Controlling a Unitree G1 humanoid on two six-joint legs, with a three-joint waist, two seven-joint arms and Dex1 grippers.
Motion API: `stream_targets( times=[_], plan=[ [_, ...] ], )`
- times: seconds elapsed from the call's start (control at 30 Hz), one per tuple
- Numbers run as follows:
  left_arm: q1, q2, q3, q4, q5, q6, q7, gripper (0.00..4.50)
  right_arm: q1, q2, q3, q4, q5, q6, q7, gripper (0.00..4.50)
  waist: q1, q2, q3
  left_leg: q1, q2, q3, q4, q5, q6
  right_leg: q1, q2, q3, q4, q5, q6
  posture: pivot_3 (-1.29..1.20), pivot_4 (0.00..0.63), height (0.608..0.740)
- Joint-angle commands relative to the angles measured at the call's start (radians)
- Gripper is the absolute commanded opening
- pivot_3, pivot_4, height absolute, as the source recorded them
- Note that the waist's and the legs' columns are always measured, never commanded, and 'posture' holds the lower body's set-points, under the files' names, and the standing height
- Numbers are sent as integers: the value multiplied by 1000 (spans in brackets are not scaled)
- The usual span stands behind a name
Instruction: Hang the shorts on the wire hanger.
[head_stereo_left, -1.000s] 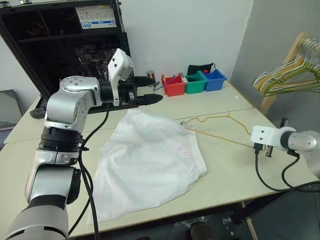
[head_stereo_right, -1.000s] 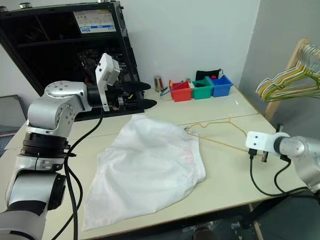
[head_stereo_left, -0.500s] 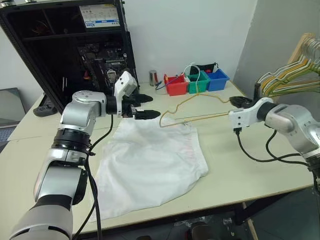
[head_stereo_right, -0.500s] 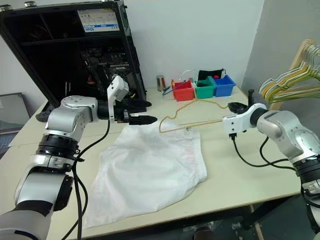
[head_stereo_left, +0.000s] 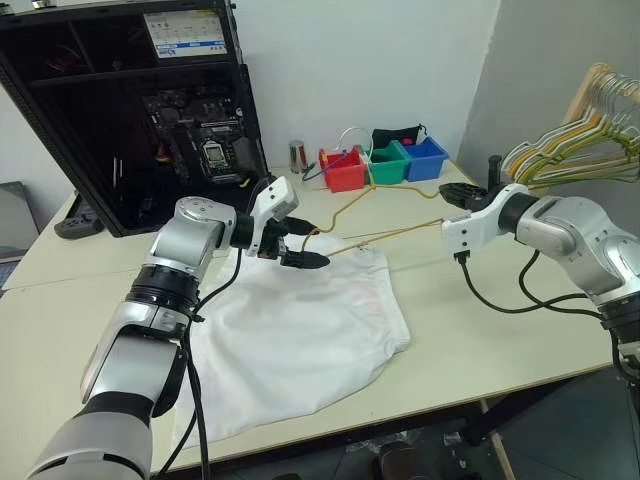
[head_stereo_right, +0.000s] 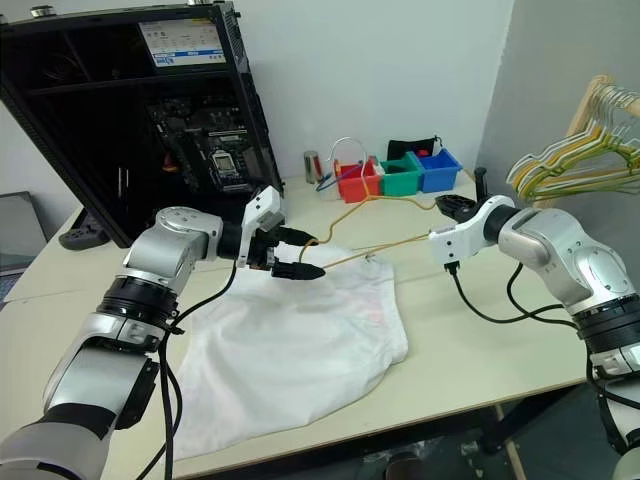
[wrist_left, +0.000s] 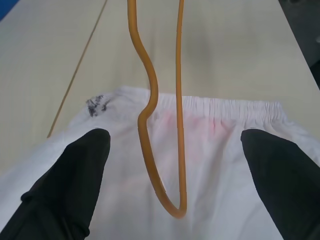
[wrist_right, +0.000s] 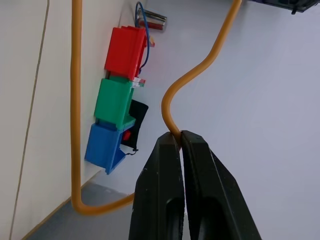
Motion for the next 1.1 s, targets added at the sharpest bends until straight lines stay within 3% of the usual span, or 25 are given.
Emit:
stream_targets(
  times=[0.03,0.63,0.93,1.1],
  plan=[
    [-5,8,-3,-35,0,16,-35,3801,-36,3,-44,-33,-10,-6,-22,0,0,0,0,0,0,0,0,0,0,0,0,0,0,0,0,-228,0,740],
    [1,-6,8,-18,29,-3,-24,54,-59,14,-45,-9,-30,-25,-62,0,-3,0,0,0,0,0,0,0,0,0,0,0,1,2,-3,-227,0,740],
    [3,-8,6,-8,46,-34,6,54,-48,22,-45,-15,-6,-20,-36,0,-3,0,0,0,0,0,0,0,0,0,0,0,1,2,-4,-229,0,740],
    [5,-14,17,-3,64,-72,53,0,-5,29,-60,-32,102,16,74,1002,-4,0,0,0,0,0,0,0,0,0,0,0,0,2,-3,-230,0,740]
  ],
)
